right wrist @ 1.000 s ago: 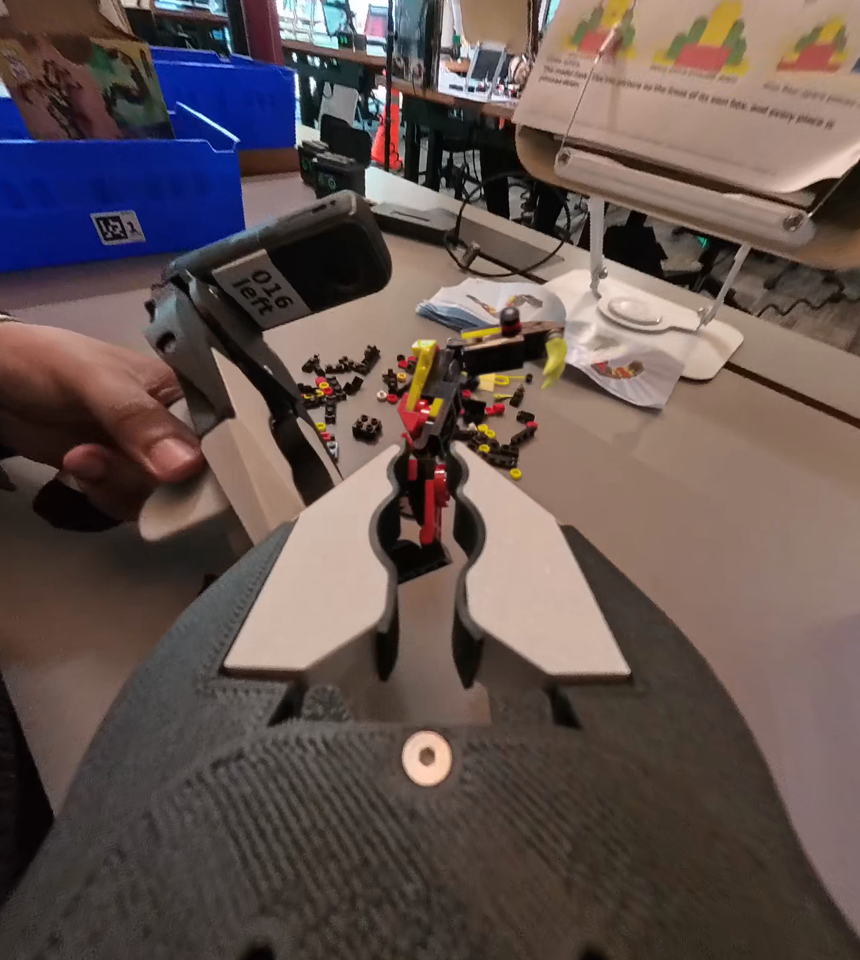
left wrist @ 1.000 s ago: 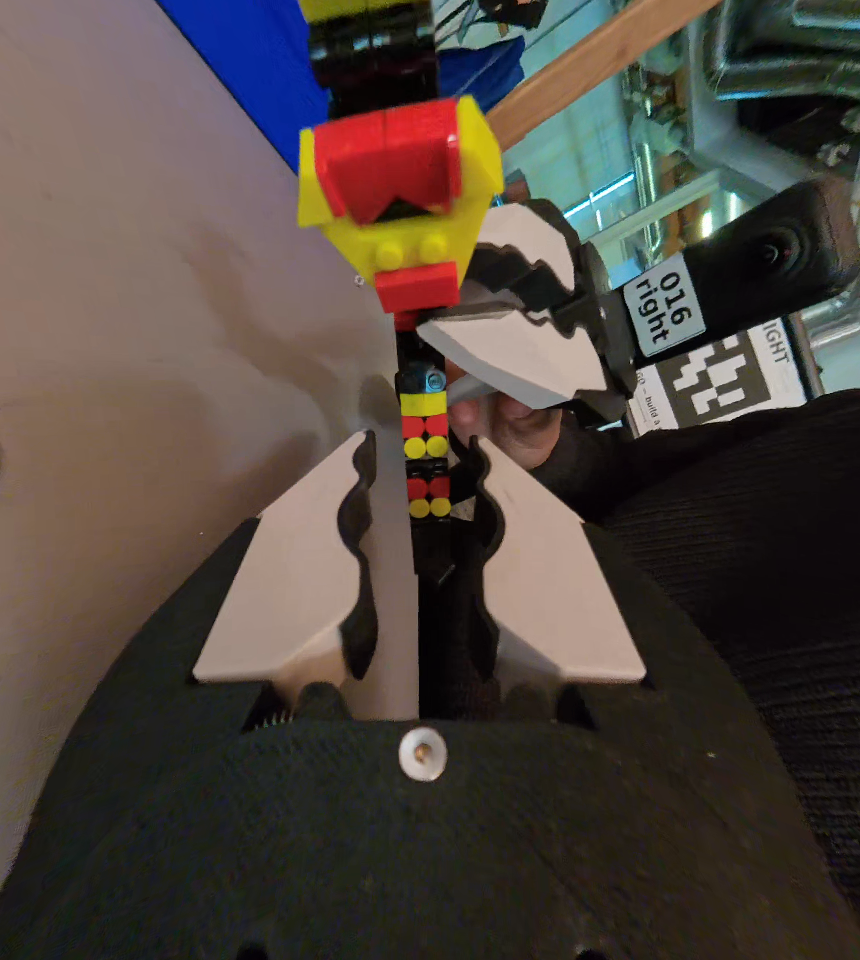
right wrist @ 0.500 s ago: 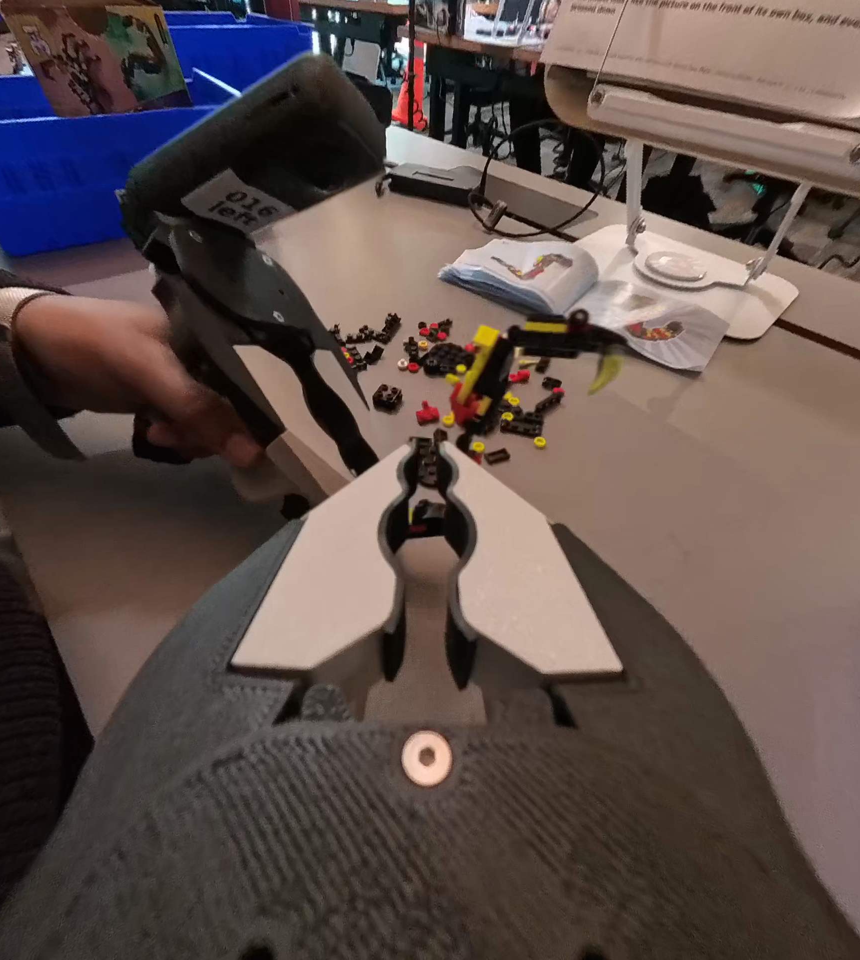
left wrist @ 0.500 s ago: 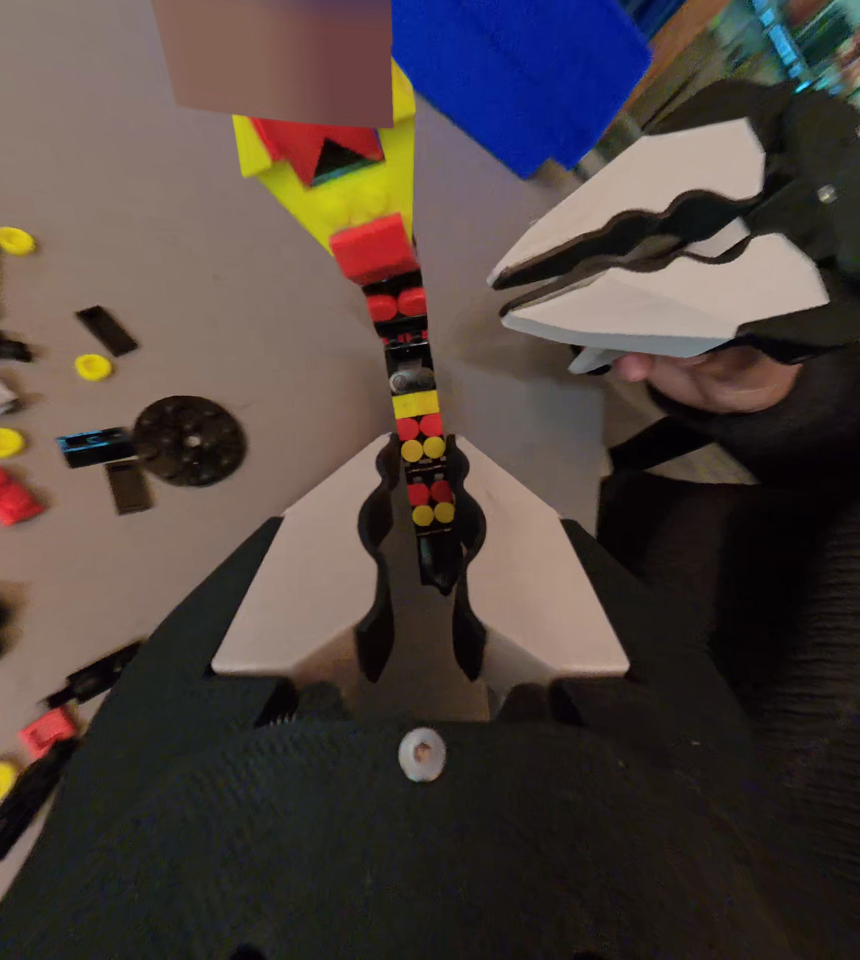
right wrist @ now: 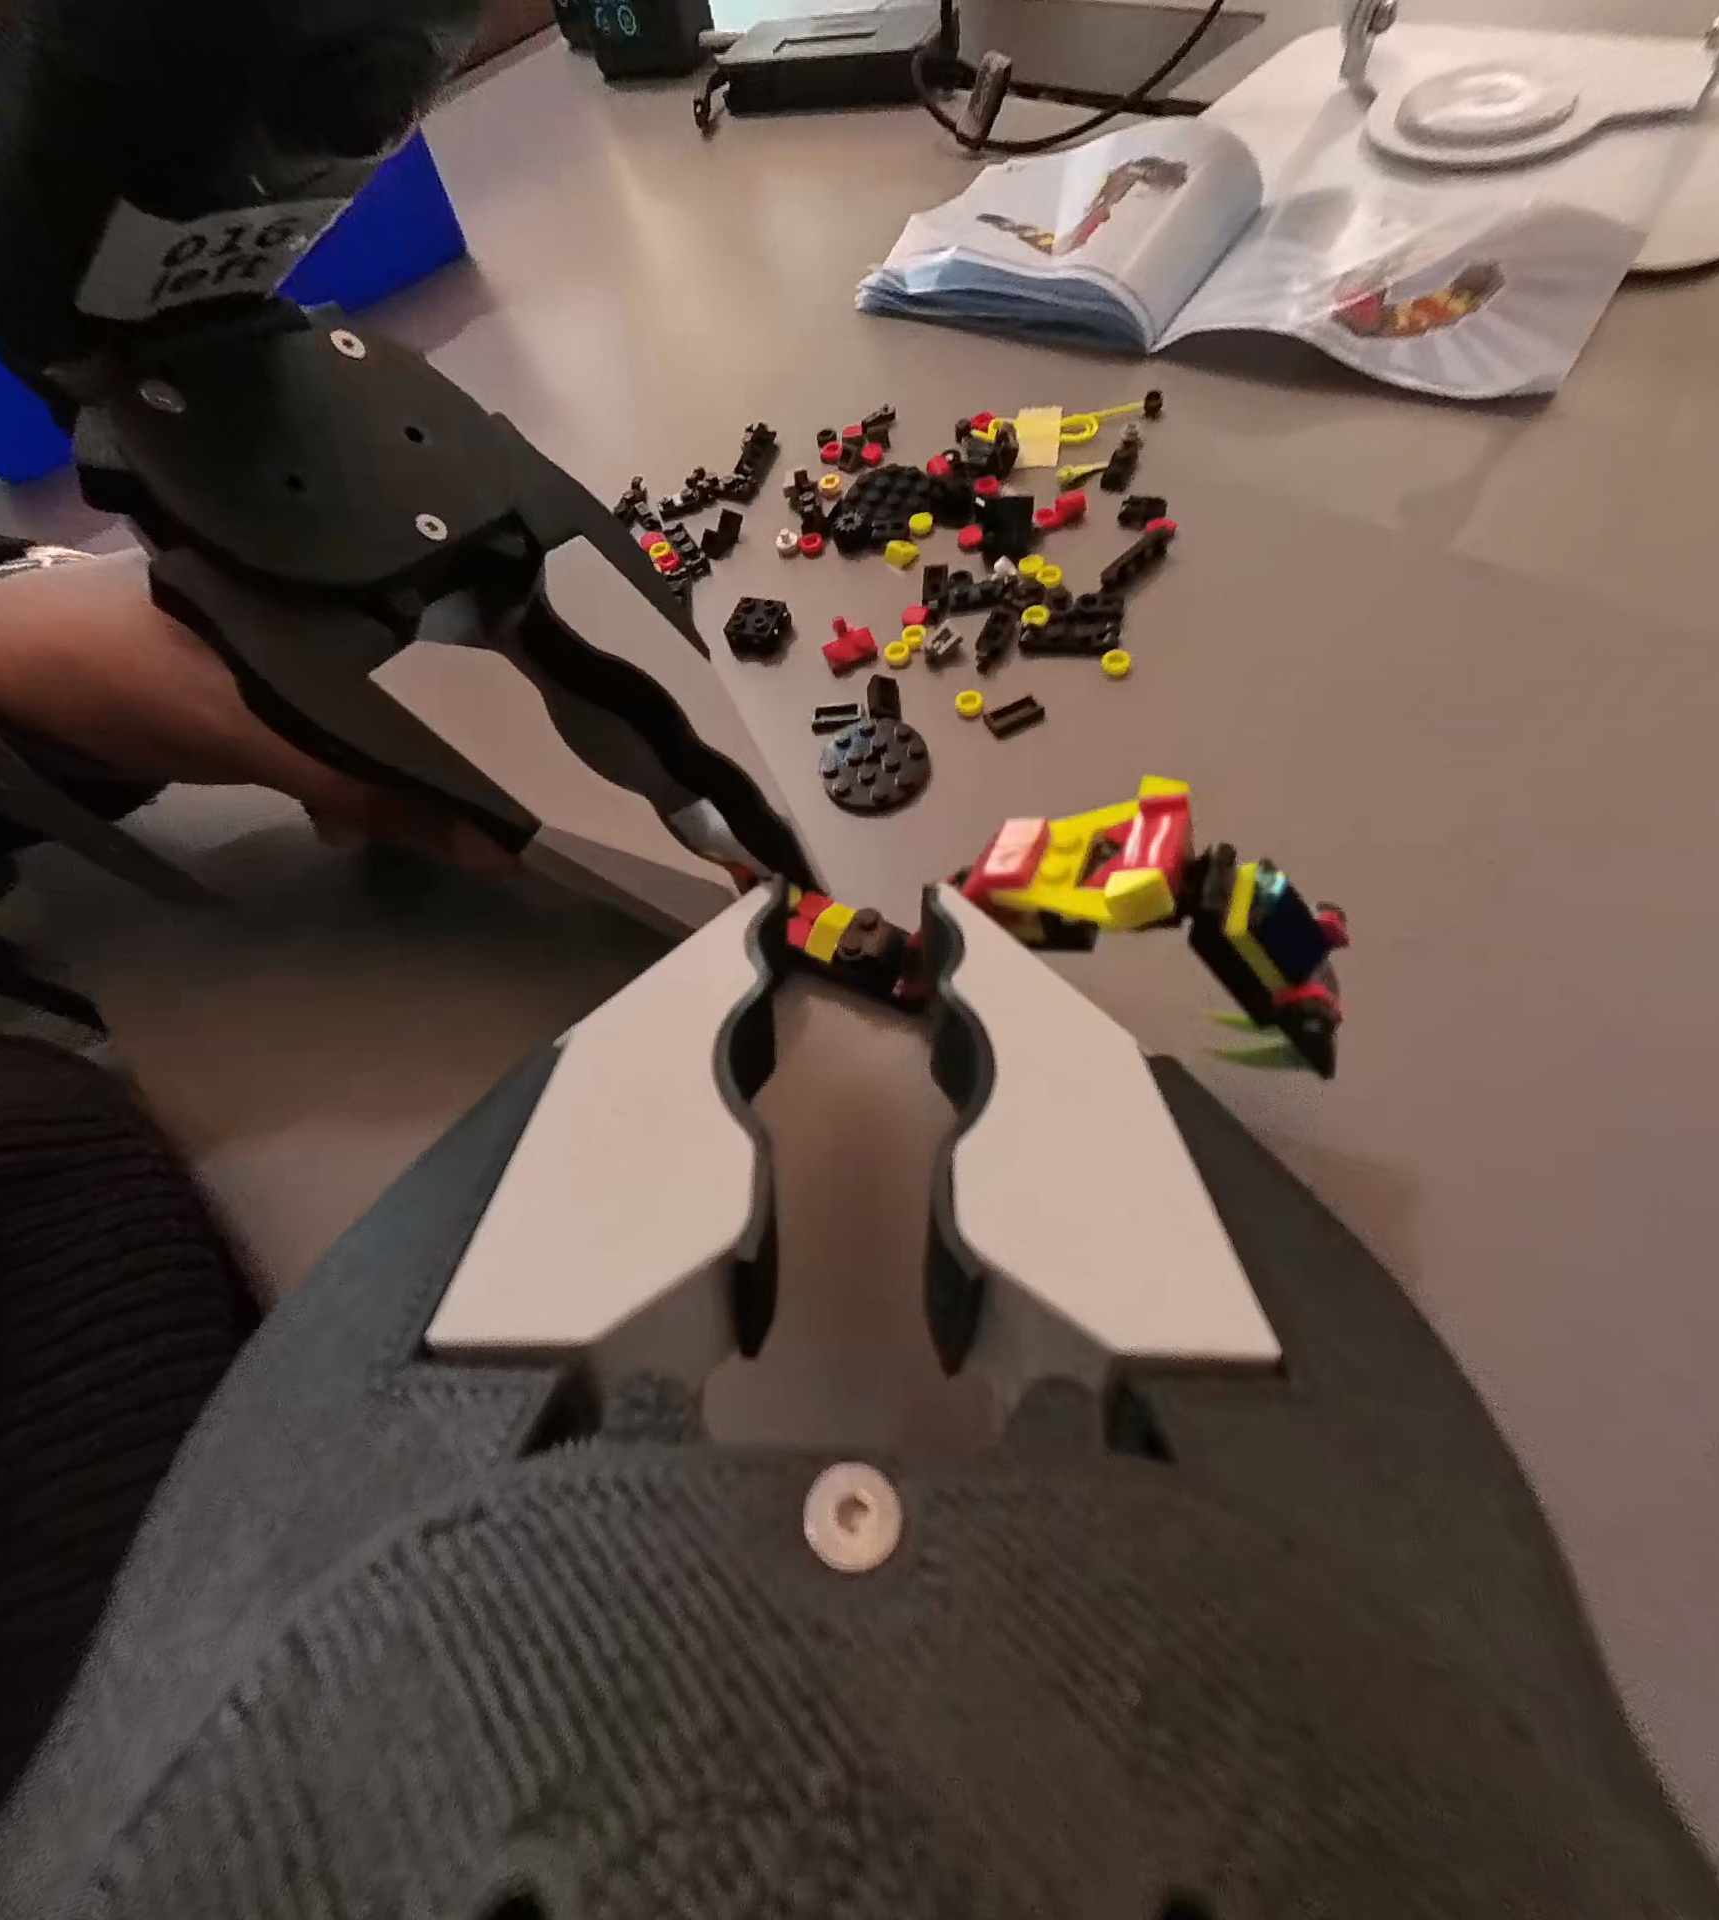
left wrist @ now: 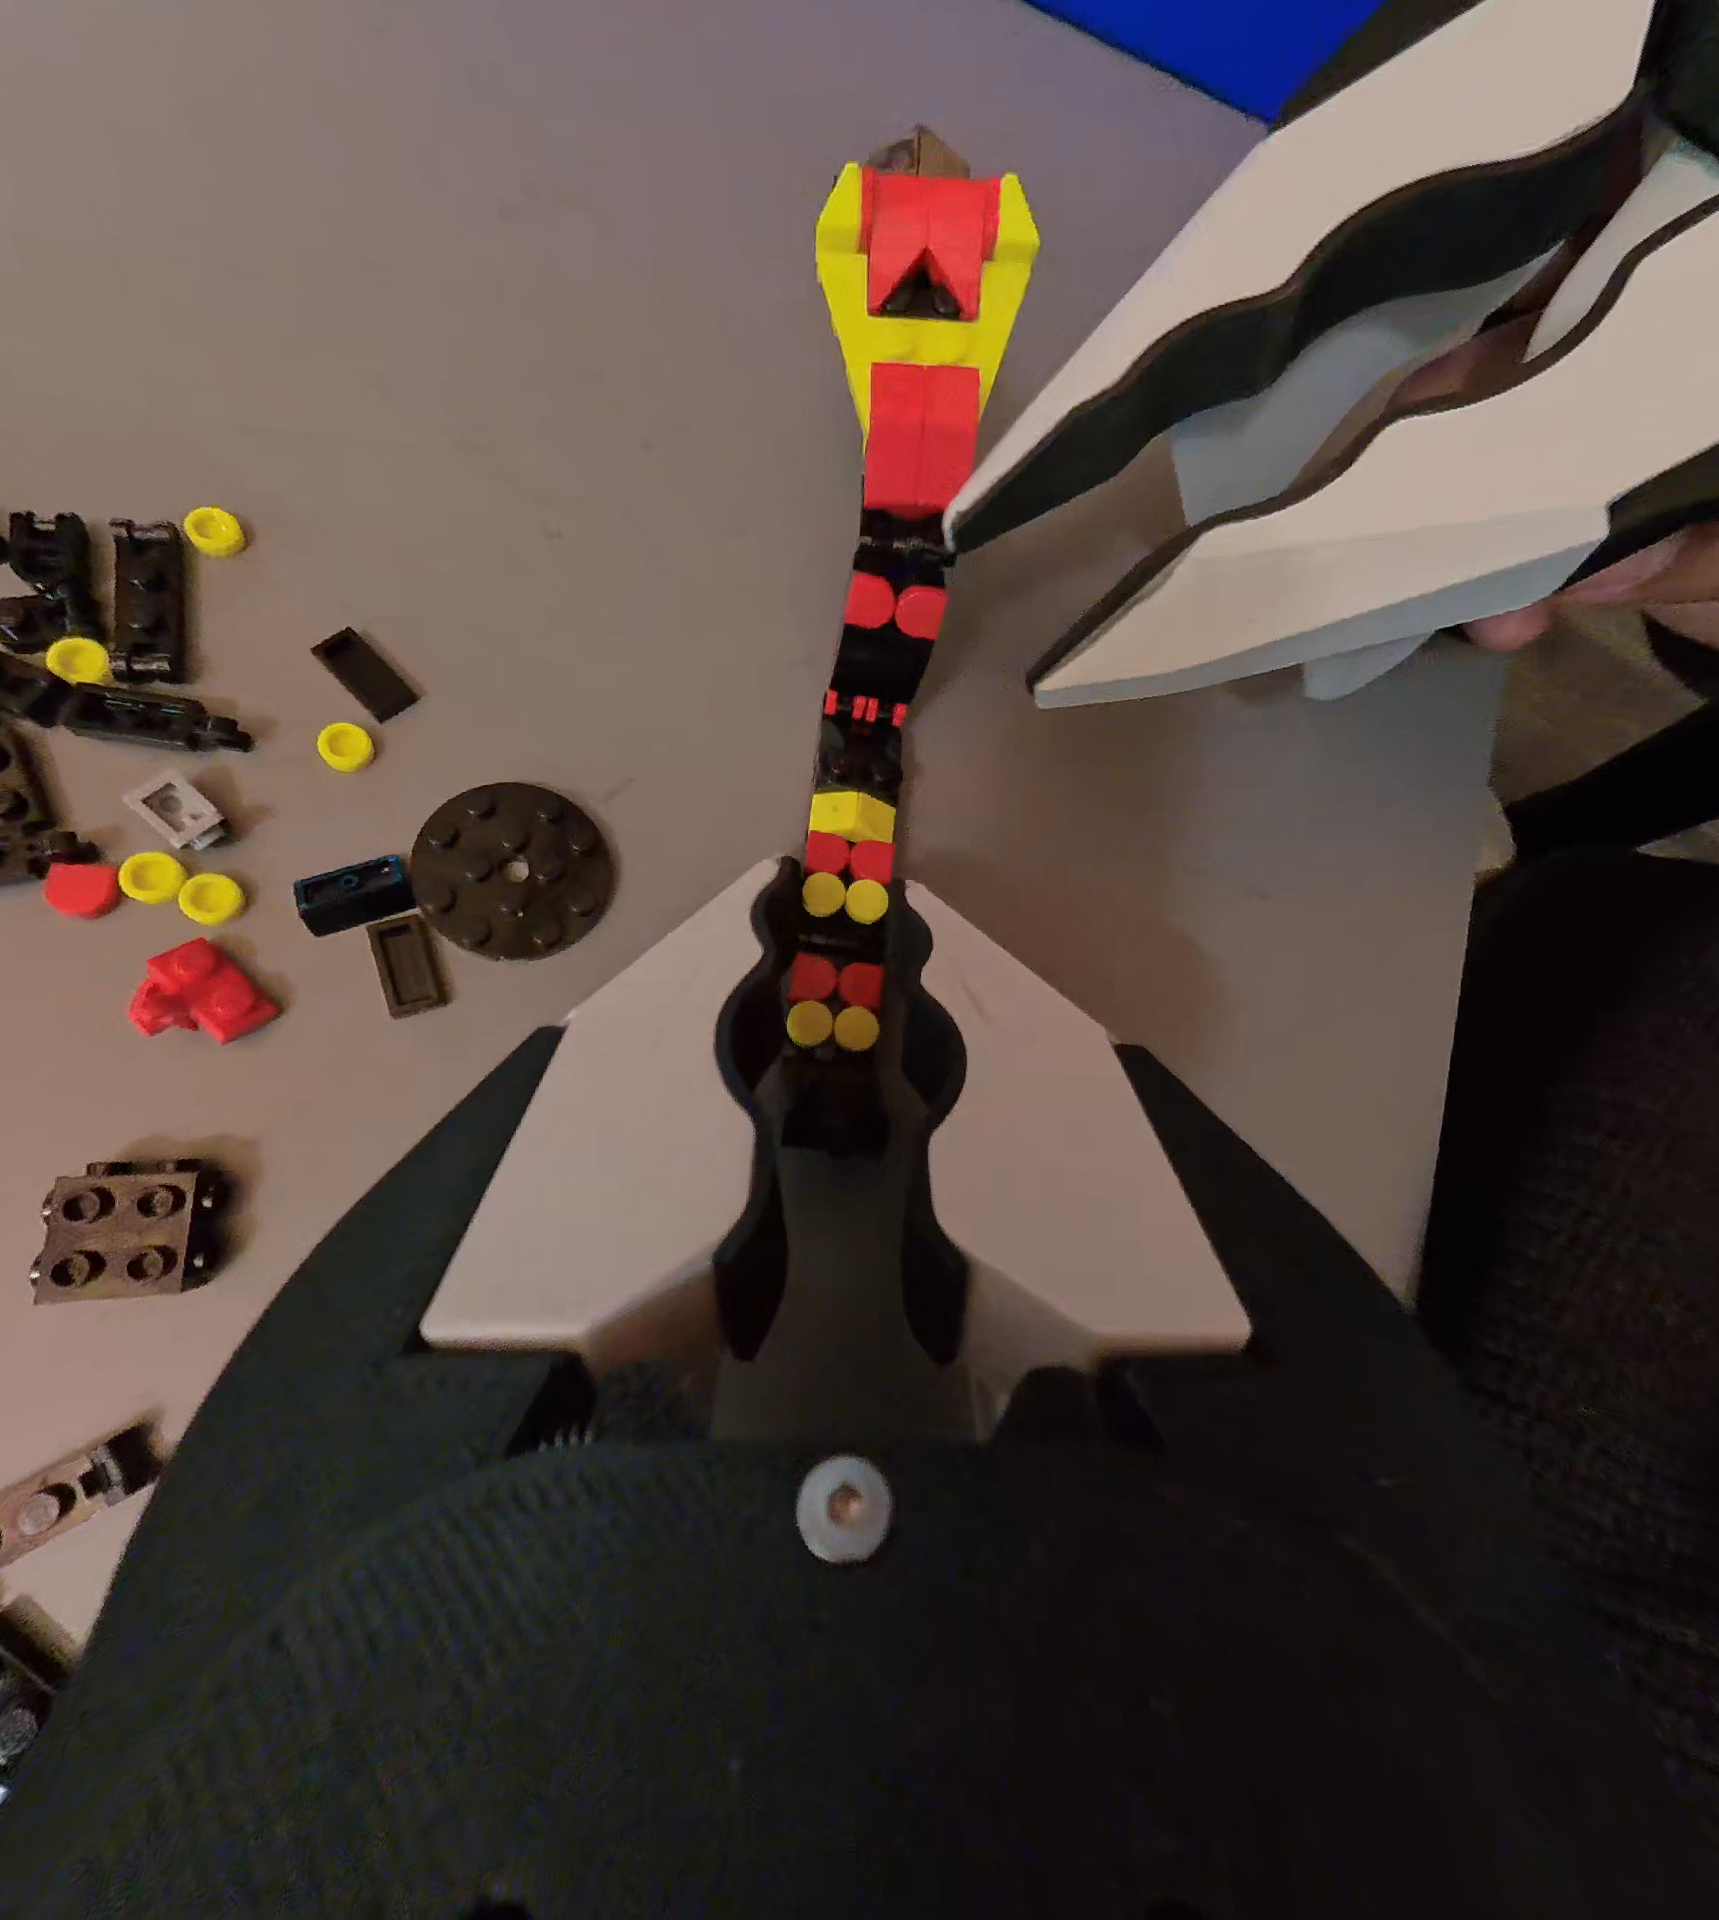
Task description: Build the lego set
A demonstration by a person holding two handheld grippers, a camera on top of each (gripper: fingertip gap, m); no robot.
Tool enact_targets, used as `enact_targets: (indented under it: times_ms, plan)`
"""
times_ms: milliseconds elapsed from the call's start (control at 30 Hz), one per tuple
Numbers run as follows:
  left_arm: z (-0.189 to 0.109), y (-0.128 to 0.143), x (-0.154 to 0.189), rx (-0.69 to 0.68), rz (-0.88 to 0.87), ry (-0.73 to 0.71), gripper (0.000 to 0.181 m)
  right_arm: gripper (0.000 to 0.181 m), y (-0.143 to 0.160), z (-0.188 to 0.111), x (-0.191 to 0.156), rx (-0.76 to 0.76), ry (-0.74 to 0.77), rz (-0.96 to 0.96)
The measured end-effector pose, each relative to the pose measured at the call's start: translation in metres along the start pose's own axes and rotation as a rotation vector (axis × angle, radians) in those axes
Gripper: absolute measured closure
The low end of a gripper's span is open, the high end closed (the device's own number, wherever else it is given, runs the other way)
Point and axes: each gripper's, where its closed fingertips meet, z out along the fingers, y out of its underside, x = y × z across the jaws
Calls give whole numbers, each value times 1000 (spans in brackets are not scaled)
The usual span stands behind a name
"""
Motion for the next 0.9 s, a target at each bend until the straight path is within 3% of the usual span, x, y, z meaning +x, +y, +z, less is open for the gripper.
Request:
enact_targets:
  times_ms: [267,467,667,900]
  plan:
    - [2,1,-4,-20,36,-51,167,148,23,-7,9,-52,30,155]
    - [4,0,-2,-22,65,-57,167,132,15,8,21,-32,96,167]
    - [5,0,-1,-11,68,-51,166,158,18,18,28,-52,141,133]
    - [5,0,1,-10,67,-43,165,167,18,18,24,-52,115,127]
